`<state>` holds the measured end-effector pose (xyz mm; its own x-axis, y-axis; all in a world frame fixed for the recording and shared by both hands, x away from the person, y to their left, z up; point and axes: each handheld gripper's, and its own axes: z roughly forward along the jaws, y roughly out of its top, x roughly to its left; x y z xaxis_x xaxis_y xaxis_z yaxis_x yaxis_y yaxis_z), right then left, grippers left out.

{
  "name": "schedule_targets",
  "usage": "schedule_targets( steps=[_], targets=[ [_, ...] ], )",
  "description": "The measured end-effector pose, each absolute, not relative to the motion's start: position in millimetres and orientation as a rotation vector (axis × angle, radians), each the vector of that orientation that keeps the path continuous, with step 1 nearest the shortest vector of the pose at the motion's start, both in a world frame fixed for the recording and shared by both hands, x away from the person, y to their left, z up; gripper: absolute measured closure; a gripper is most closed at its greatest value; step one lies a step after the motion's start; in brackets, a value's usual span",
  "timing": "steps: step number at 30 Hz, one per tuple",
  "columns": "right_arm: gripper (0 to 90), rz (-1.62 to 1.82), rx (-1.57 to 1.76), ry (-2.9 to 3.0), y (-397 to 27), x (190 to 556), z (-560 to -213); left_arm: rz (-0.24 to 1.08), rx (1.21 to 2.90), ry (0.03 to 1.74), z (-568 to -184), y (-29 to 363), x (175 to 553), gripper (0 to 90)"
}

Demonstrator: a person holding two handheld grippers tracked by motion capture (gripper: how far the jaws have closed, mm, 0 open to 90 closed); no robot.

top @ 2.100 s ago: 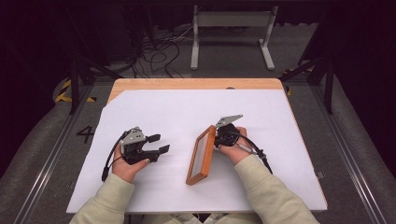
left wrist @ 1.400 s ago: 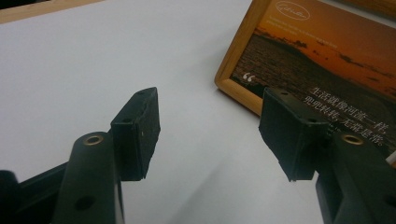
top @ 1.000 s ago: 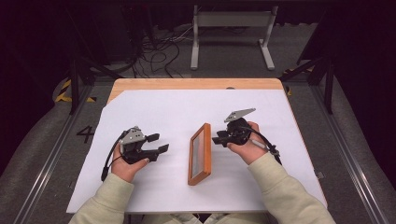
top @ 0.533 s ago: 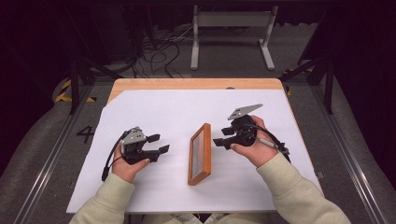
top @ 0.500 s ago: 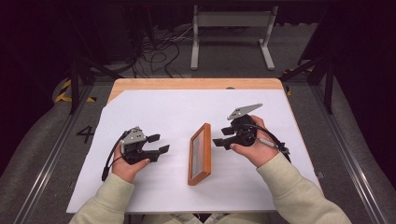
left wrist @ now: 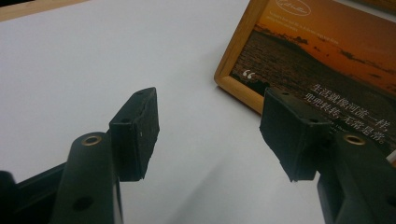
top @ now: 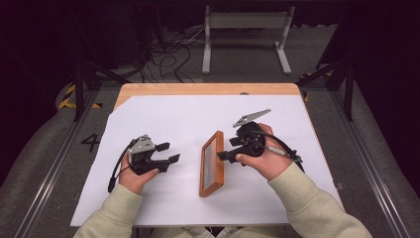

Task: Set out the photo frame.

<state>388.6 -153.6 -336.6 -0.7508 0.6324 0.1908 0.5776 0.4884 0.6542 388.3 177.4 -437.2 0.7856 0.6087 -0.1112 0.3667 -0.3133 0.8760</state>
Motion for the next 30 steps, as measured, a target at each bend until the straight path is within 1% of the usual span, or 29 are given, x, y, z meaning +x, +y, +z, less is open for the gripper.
schedule_targets(
  steps=[6, 19, 26, 30],
  targets=[
    [23.3, 1.121, 1.155, 2.662, -144.5, 392.2, -347.4, 0.292, 1.936, 0.732, -437.2, 177.3, 388.3, 38.1],
    [23.3, 1.043, 1.246, 2.740, -124.6, 402.2, -372.8, 0.294, 1.941, 0.729, -437.4, 177.2, 388.1, 38.0],
    [28.4, 0.998, 1.262, 2.768, -116.4, 404.2, -378.1, 0.294, 1.942, 0.730, -437.8, 177.0, 388.0, 38.0],
    [34.2, 0.965, 1.296, 2.782, -114.1, 405.6, -382.3, 0.295, 1.941, 0.729, -437.7, 177.0, 387.9, 38.0]
  ],
)
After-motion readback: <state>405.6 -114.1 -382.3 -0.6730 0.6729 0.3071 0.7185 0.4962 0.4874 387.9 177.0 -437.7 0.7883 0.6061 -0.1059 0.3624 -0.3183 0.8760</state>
